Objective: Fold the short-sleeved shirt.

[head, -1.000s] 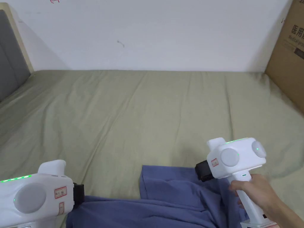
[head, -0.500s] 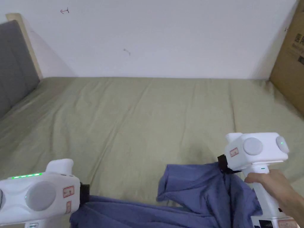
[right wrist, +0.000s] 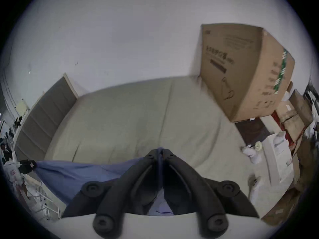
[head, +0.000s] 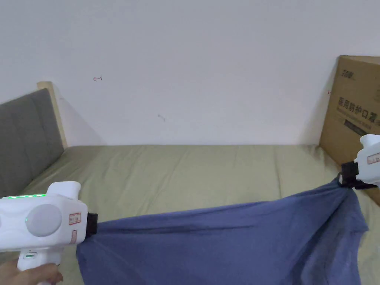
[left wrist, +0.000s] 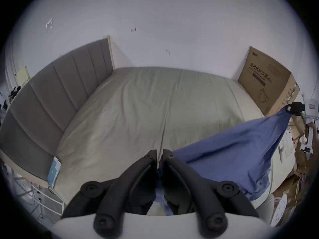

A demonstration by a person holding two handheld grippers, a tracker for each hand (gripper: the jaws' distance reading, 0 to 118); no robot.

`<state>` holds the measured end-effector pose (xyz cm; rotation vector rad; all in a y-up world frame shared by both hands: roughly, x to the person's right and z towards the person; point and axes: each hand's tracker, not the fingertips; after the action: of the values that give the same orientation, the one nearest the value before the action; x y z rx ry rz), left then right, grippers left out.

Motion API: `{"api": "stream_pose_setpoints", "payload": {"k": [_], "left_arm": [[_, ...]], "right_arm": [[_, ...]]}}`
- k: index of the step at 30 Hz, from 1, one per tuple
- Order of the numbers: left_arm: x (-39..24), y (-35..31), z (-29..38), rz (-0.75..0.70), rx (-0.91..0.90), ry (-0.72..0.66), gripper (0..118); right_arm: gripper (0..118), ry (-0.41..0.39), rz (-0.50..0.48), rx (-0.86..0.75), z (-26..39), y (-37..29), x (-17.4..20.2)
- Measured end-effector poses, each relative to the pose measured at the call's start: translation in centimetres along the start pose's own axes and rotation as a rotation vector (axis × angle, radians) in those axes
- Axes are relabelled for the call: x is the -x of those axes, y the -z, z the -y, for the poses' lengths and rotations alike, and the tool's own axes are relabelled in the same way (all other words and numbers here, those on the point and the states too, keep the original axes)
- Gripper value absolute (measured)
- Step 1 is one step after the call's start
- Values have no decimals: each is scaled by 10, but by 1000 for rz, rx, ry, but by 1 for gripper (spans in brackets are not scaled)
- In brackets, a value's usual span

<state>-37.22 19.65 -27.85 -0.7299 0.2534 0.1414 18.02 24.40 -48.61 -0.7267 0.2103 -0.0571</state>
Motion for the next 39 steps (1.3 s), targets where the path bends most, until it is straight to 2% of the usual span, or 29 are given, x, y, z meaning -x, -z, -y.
{"api": "stream_pose_setpoints", "payload": {"k": [2,7,13,22,28,30,34,39], "left_arm": [[0,-15,-10,6,-34,8,6],[-3,-46,-31,64,-103,-4,6],[-12,-67,-61,78,-160,44,6],[-25,-46,-163,-30,-235,63,6],[-23,-32,-240,-64,-315,24,6],[-22,-29,-267,-77,-332,30,6],[-23,-31,-317,-60,-396,10,6],[-33,-23,-347,-140,-481,68,6]], "right_arm": [[5,26,-15,-32,-4,-24,-9],[5,15,7,-93,-11,-70,-14],[5,63,-3,-141,-41,-87,-26],[5,79,4,-234,-130,-82,2],[5,138,-19,-337,-216,-83,21],[5,120,-44,-345,-246,-88,25],[5,113,-21,-412,-285,-109,35],[5,97,-6,-453,-295,-118,43]]}}
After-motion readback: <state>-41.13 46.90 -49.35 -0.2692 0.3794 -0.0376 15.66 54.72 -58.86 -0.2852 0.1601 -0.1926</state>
